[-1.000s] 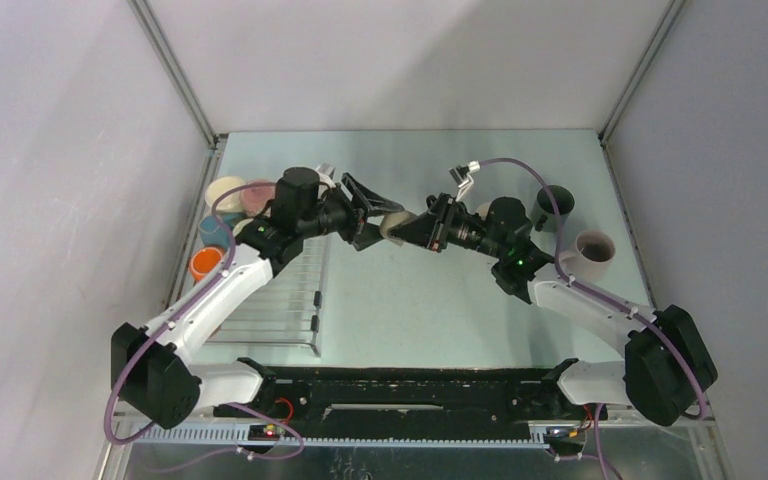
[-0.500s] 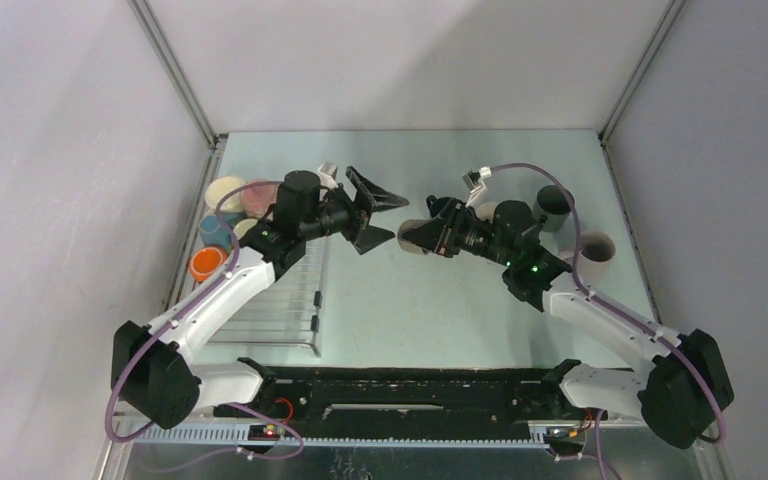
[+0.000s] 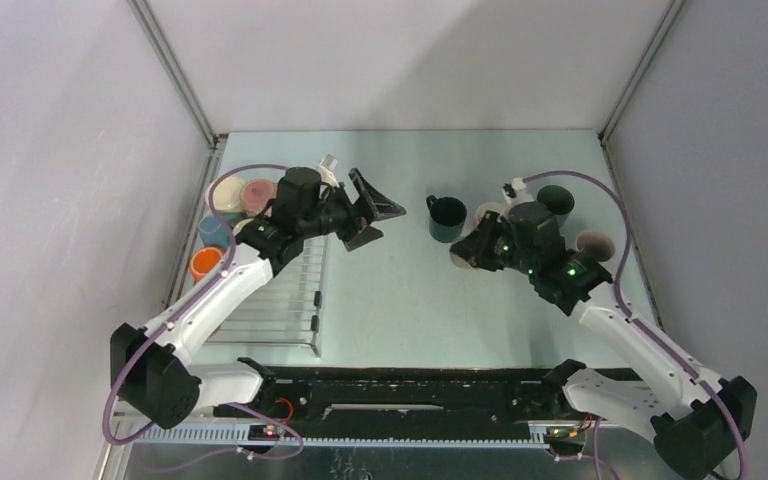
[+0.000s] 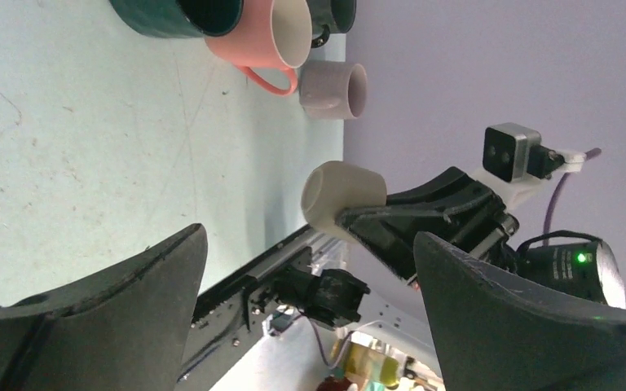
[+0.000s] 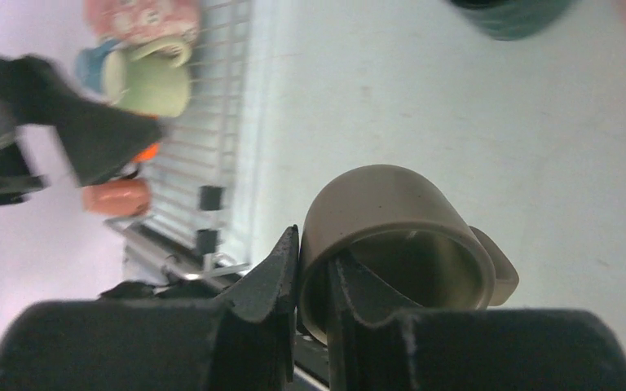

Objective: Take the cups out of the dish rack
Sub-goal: Place the cup at the center of the board.

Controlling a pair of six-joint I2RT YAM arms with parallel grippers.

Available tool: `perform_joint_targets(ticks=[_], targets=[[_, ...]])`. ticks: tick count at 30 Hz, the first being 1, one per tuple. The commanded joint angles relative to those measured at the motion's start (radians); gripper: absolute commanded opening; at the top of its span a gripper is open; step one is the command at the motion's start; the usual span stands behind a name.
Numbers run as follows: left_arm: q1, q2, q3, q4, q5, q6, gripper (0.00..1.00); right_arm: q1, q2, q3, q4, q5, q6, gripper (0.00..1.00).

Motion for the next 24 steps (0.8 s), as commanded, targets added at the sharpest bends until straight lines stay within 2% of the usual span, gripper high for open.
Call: perform_joint_targets(ticks=[1, 7, 13, 24], targets=[[-0.002, -0.034, 0.1, -0.078, -0.042, 0.184, 1.0, -0.079, -0.046, 0.048, -0.246, 0.163, -0.062, 0.0], [-0.067, -0.055, 0.148, -0.183, -0.103, 0.335, 1.0, -0.224, 0.004, 0.048, -0.372, 0.253, -0.092, 0.0], [-0.154, -0.07, 0.176, -0.25, -0.17, 0.443, 1.0, -0.404, 0.098, 0.056, -0.349, 0.224, -0.124, 0.0], [-0.189, -0.15, 0.167, -0.309, -0.205, 0.517, 1.0, -0.504, 0.408, 0.129, -0.225, 0.246, -0.128, 0.0]])
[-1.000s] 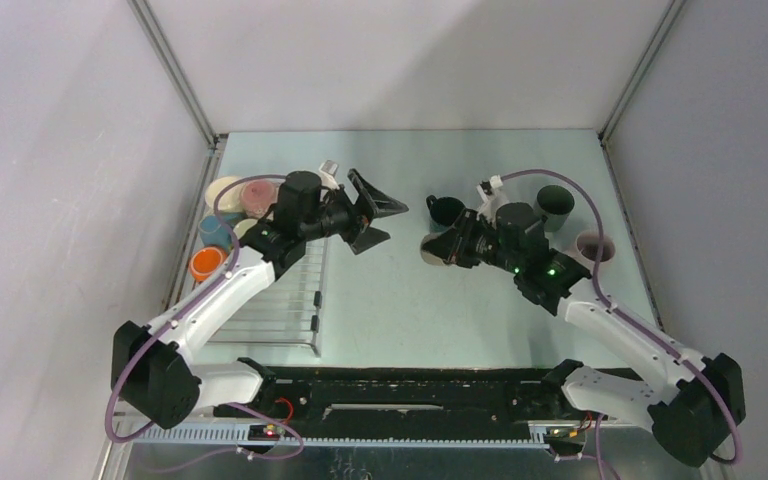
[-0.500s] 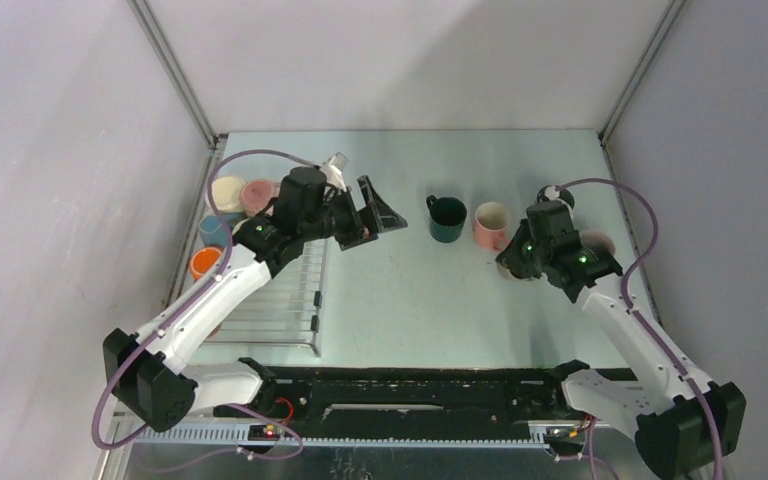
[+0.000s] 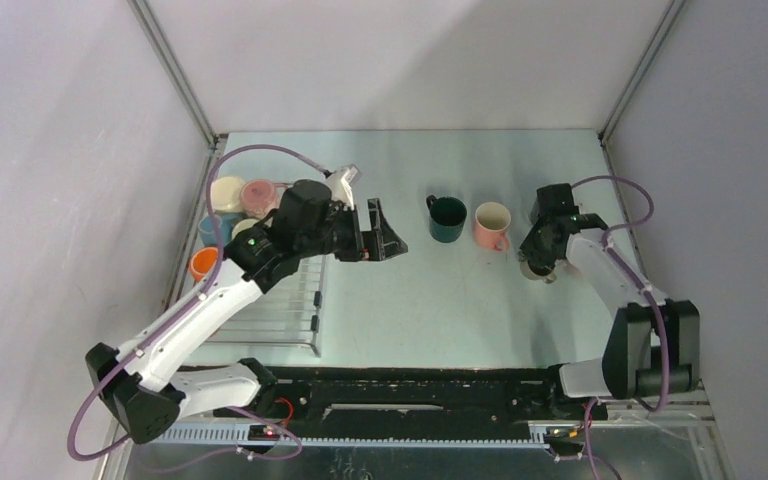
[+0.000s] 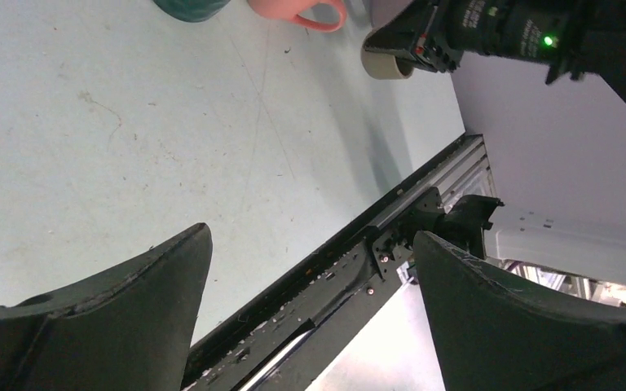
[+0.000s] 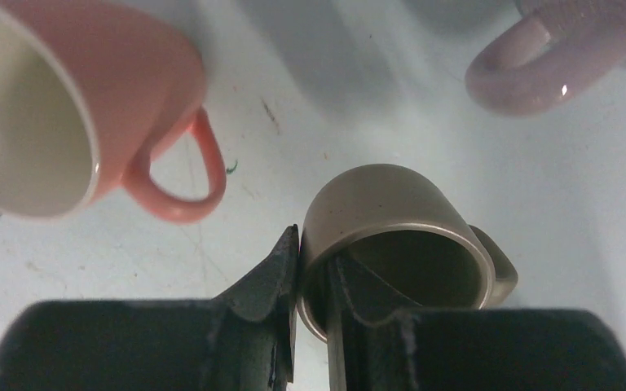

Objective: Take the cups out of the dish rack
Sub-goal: Place the cup at the center of the board.

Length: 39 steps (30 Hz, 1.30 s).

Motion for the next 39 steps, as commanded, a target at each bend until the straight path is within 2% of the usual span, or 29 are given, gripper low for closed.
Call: perform_joint_targets(ticks=[1, 10, 22, 30, 39], targets=[[-0.004, -0.057, 0.05, -0.015, -0.023, 0.06, 1.0, -0.022, 0.081, 0.082, 0.086, 0.03, -0.019, 0.0], [-0.005, -0.114, -0.008, -0.019, -0.028, 0.063, 1.0, -0.039, 0.258, 0.175, 0.094, 0.066, -0.035, 0.0], [-0.005, -0.112, -0.014, -0.023, -0.029, 0.07, 1.0, -0.036, 0.35, 0.192, 0.109, 0.085, -0.049, 0.02], [-0.006, -0.108, -0.019, -0.023, -0.033, 0.075, 1.0, -0.016, 0.378, 0.199, 0.11, 0.098, -0.051, 0.15], [-0.006, -0.107, -0.027, -0.027, -0.047, 0.079, 1.0, 0.01, 0.356, 0.227, 0.075, 0.116, -0.05, 0.38]])
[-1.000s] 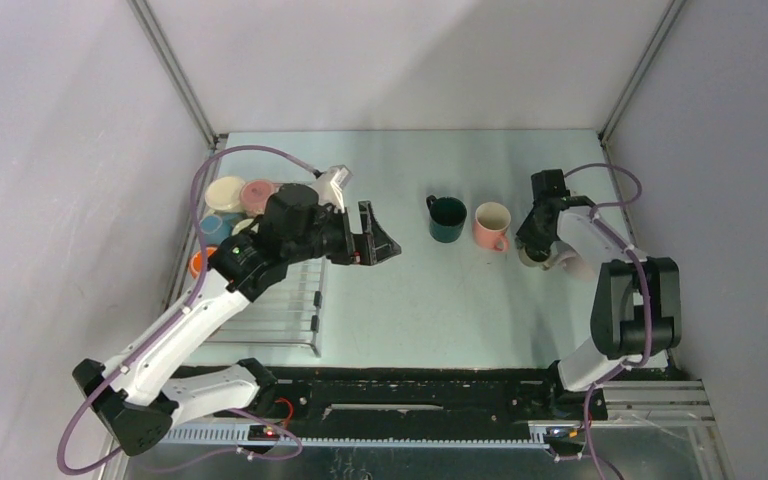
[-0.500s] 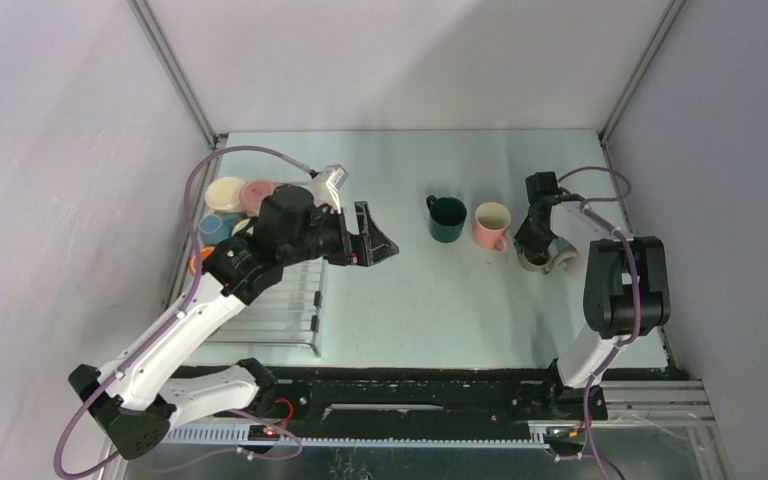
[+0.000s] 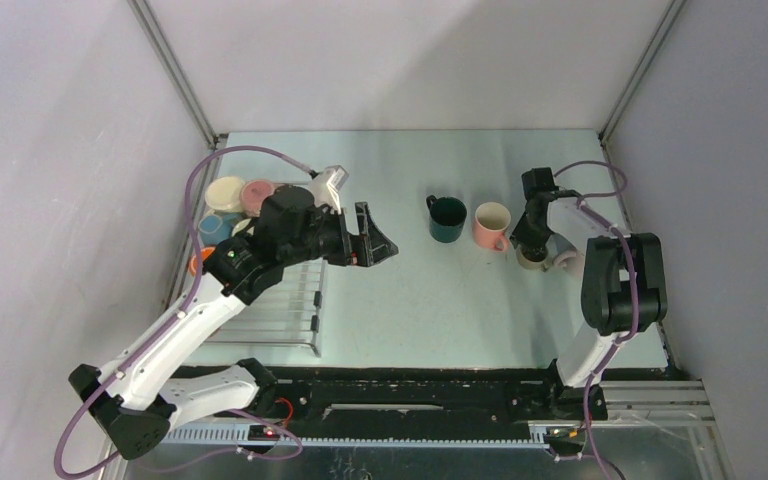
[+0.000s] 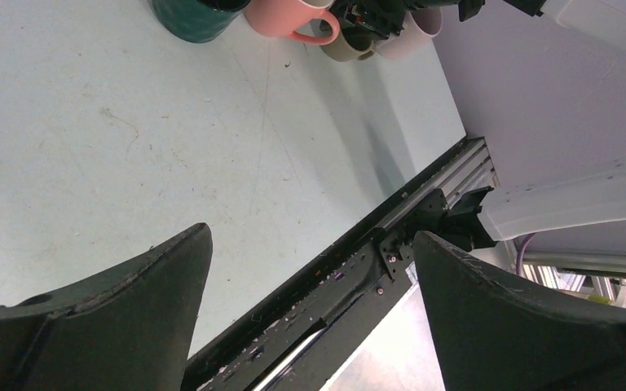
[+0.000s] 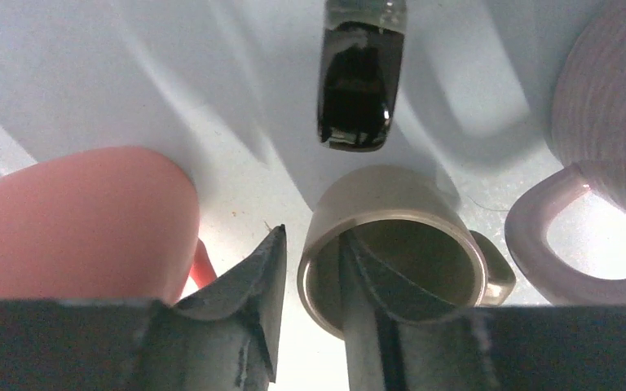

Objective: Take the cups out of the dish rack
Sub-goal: Place the cup at the center of the board.

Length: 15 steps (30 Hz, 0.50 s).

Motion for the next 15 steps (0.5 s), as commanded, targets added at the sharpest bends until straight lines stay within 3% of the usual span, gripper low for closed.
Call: perform_joint_targets(ticks=[1, 15], targets=[[-0.005, -0.005, -0.021, 0.005, -0.019, 0.03, 1.0, 0.023, -0.032, 0.043, -0.007, 0.041, -0.006, 0.41], [0.006, 0.017, 0.044, -0.051, -0.087, 0.048, 1.0, 0.033, -0.22, 0.041, -0.11, 0.079, -0.005, 0.58]])
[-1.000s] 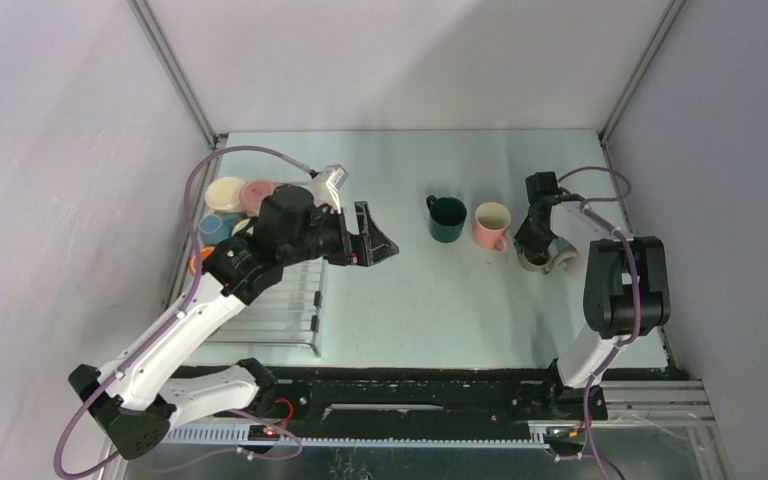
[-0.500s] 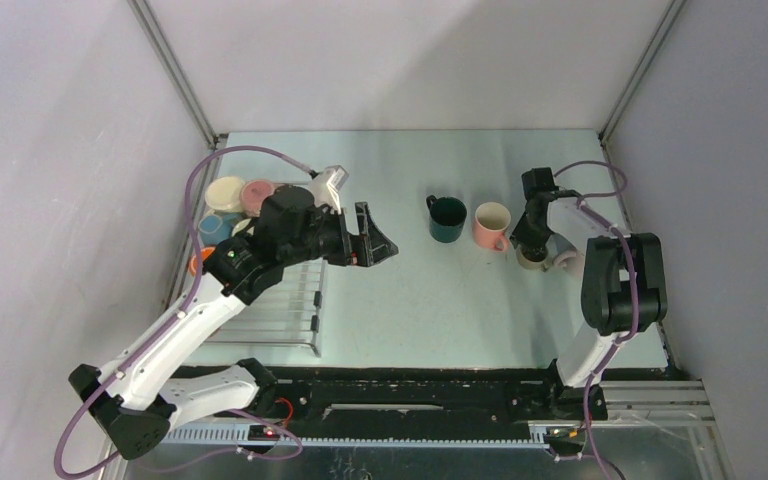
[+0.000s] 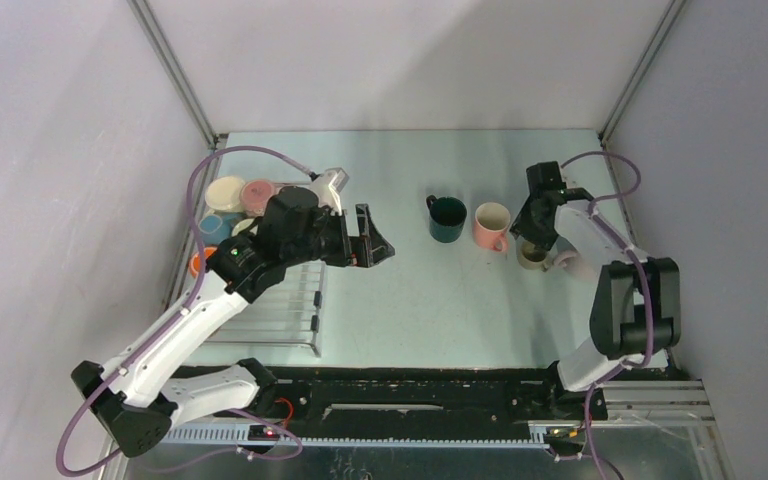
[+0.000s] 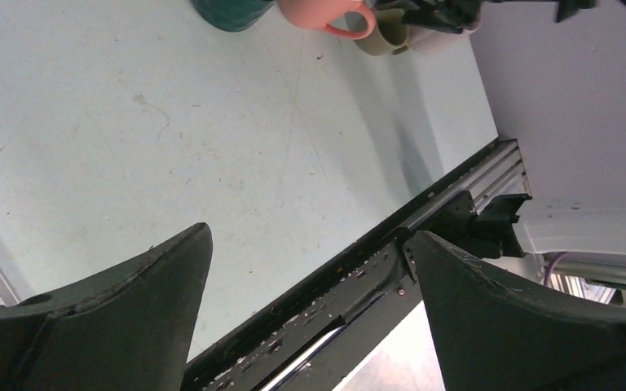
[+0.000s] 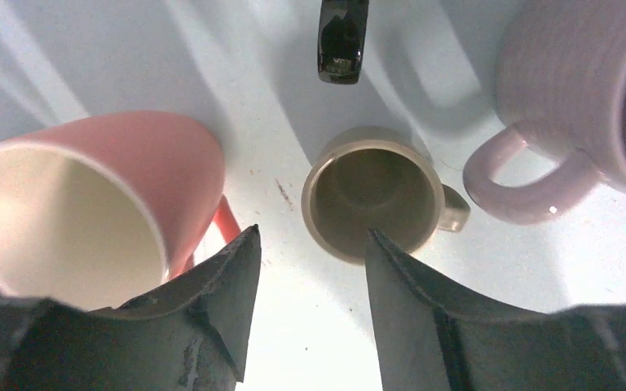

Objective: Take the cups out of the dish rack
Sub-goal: Place the cup at the center of the board, then unload the cup from the dish rack.

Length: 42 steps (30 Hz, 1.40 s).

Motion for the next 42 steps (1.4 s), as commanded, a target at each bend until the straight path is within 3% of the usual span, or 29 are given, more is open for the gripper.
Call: perform_joint_targets(ticks=[1, 7, 16, 20, 23, 31, 42], targets=[[0.009, 0.005, 0.05, -0.021, -0.052, 0.03, 1.0, 0.005, -0.113, 0.03, -0.047, 0.038, -0.004, 0.59], [0.065, -0.007, 0.073, -0.08, -0.159, 0.006, 1.0, 0.011, -0.236, 0.019, -0.083, 0.011, -0.022, 0.63], [0.19, -0.01, 0.086, -0.241, -0.602, -0.101, 1.0, 0.15, -0.39, 0.002, -0.082, -0.061, -0.073, 0.79], [0.254, 0.012, 0.071, -0.276, -0.703, -0.148, 1.0, 0.239, -0.423, 0.0, -0.062, -0.078, -0.081, 0.88], [0.313, 0.047, 0.064, -0.278, -0.724, -0.156, 1.0, 0.288, -0.437, -0.007, -0.03, -0.107, -0.085, 0.98], [0.468, 0.141, 0.038, -0.234, -0.726, -0.153, 1.0, 0.338, -0.418, -0.013, -0.004, -0.147, -0.108, 1.0], [0.62, 0.237, -0.037, -0.073, -0.657, -0.029, 1.0, 0.346, -0.438, -0.045, 0.023, -0.187, -0.107, 1.0]])
